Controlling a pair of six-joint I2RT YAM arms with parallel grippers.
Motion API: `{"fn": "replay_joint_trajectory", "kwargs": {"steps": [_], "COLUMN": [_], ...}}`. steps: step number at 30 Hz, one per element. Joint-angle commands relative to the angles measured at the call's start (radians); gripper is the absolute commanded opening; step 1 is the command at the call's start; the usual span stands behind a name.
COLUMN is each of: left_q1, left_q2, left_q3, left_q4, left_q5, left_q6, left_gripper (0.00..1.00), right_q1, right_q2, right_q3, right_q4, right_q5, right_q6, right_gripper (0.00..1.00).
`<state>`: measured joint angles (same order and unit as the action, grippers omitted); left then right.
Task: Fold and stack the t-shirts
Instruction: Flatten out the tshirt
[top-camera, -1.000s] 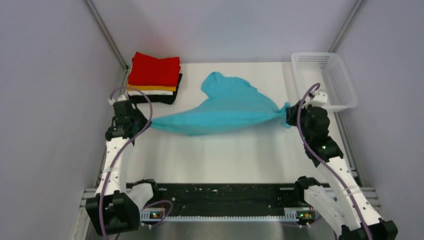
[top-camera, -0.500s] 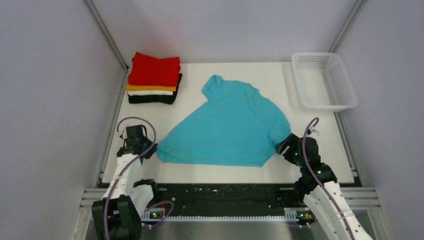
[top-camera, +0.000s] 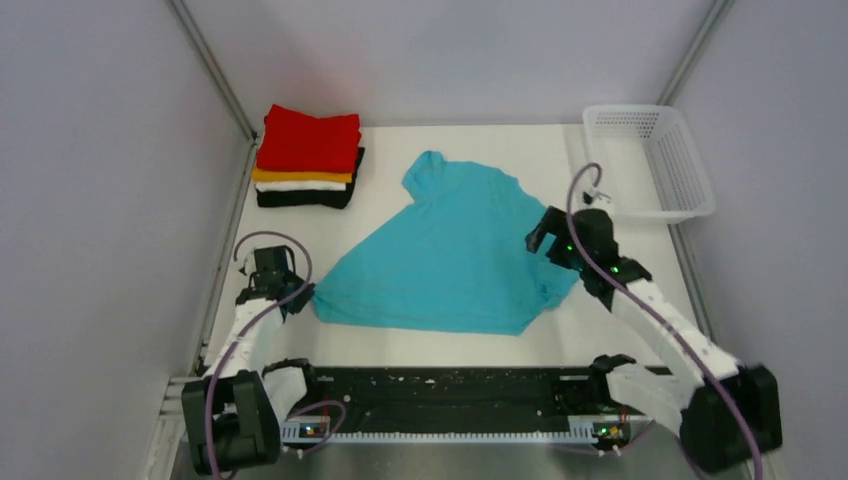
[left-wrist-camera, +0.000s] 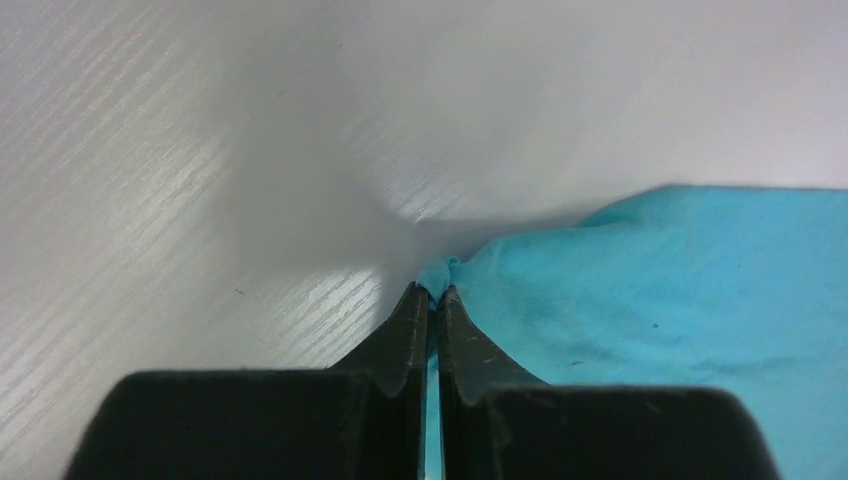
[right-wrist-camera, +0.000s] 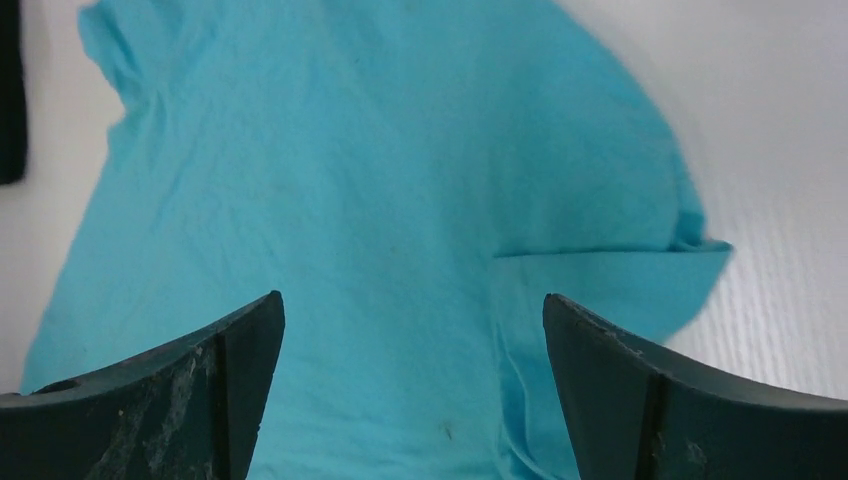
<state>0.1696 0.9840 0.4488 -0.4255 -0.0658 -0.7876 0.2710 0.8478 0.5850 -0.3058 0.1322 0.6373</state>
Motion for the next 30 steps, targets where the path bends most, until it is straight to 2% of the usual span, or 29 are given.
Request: {"fn": "replay_joint_trajectory", "kwargs": {"steps": [1,2,3,4,5,6,11,14,16,18,21,25,30], "left_q1": [0.005,0.005,0.005,0.005,0.006,0.004,-0.008,-0.055,-0.124,-0.268,-0.391,-0.436,-0.447], "left_q2": [0.051,0.063,0.066,0.059,0.042,0.018,-0.123,-0.141,-0.097,-0.011,0.155,0.368,0.548], "left_q3": [0.061,0.077,0.092,0.106,0.12,0.128,0.173,0.143,0.12,0.126,0.135,0.173,0.261], "left_q4": [0.043,0.022,-0.001,-0.018,-0.033,-0.049,-0.11,0.001,0.084,0.136,0.234,0.326,0.337], "left_q5": [0.018,0.009,0.0,-0.005,-0.008,-0.012,-0.007,0.162,0.223,0.198,0.209,0.253,0.23], "left_q6": [-0.006,-0.008,-0.011,-0.011,-0.012,-0.015,-0.021,-0.015,-0.03,-0.043,-0.058,-0.076,-0.047], "left_gripper": [0.3,0.57,0.71,0.81,0.96,0.98,0.99,0.99,0.99,0.99,0.99,0.99,0.99], "right_q1": [0.102,0.106,0.106,0.106,0.106,0.107,0.107,0.106,0.106,0.105,0.106,0.106,0.126], "right_q2": [0.363,0.443,0.524,0.594,0.695,0.767,1.062,1.125,1.113,1.079,1.016,0.866,0.561], "right_q3": [0.18,0.225,0.274,0.328,0.396,0.466,0.717,0.717,0.645,0.552,0.412,0.191,-0.118], "right_q4": [0.232,0.264,0.29,0.293,0.279,0.256,0.156,0.167,0.227,0.273,0.323,0.363,0.341], "right_q5": [-0.008,-0.015,-0.022,-0.024,-0.038,-0.039,-0.012,-0.022,-0.018,-0.013,-0.029,-0.093,-0.126], "right_q6": [-0.116,-0.13,-0.137,-0.148,-0.166,-0.182,-0.199,-0.167,-0.135,-0.107,-0.065,0.003,0.143], "right_gripper": [0.99,0.99,0.99,0.99,0.99,0.99,0.97,0.93,0.93,0.93,0.93,0.93,0.93]}}
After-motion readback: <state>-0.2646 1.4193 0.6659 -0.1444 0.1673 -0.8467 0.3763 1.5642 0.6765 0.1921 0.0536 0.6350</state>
